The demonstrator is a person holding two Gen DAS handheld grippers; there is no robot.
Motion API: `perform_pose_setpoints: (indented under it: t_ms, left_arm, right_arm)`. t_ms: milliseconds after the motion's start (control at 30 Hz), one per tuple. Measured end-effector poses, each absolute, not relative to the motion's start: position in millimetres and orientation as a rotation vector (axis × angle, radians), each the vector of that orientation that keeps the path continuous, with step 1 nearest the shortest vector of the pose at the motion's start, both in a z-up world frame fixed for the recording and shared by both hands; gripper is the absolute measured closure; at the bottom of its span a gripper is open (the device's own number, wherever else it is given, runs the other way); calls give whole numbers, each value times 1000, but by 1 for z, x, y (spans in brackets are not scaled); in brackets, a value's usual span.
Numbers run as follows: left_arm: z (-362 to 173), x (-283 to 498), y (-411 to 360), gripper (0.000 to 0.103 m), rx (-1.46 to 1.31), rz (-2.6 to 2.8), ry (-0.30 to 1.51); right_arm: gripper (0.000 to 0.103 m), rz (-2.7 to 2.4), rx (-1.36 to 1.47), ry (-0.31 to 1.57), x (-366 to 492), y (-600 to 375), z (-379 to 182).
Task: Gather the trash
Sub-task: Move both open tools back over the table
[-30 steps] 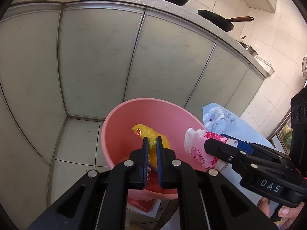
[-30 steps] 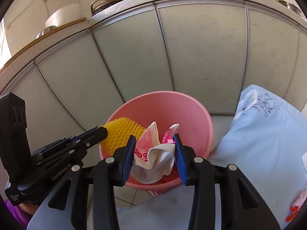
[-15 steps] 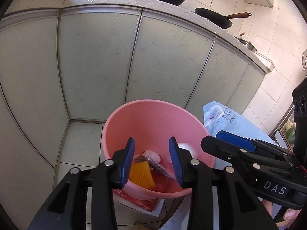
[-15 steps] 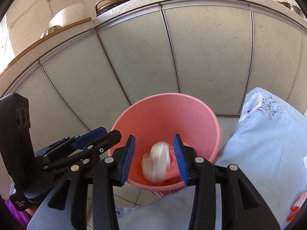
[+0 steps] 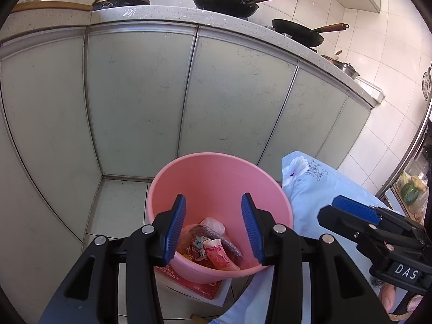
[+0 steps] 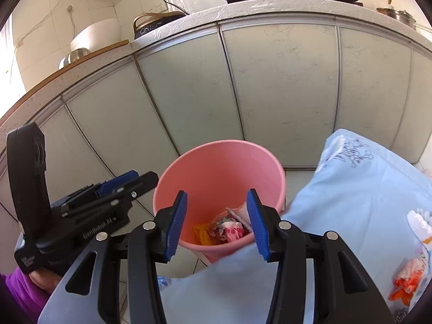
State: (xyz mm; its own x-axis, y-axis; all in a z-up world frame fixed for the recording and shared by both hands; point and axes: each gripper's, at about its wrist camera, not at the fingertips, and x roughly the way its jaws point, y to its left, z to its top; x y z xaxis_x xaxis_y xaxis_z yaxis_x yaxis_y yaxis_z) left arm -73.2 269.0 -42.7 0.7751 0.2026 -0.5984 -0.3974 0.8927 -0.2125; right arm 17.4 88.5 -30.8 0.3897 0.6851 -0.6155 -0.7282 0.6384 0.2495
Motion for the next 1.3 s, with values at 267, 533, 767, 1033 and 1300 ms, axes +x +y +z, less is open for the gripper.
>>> perform_pose_setpoints:
  t_ms: [267,533,767,1033,1300]
  left_arm:
    - [-21,-80,246,61,-315,291,571]
    - [-3,-77,208,61,-262,204,554]
    - [2,-75,174,61,-231,107,567]
    - [-12,-59,131,61,-202,3,623]
    - [-33,-40,84,61,-153,-120,691]
  right_arm:
    - [56,840,-39,715,0,40,-19]
    - [56,778,-8,694,-19,-11,-15]
    - [56,699,28,702,-33,-63,-26]
    - [56,580,43,715,-51,-109,-55]
    - [56,475,109,707,-55,-163,-73]
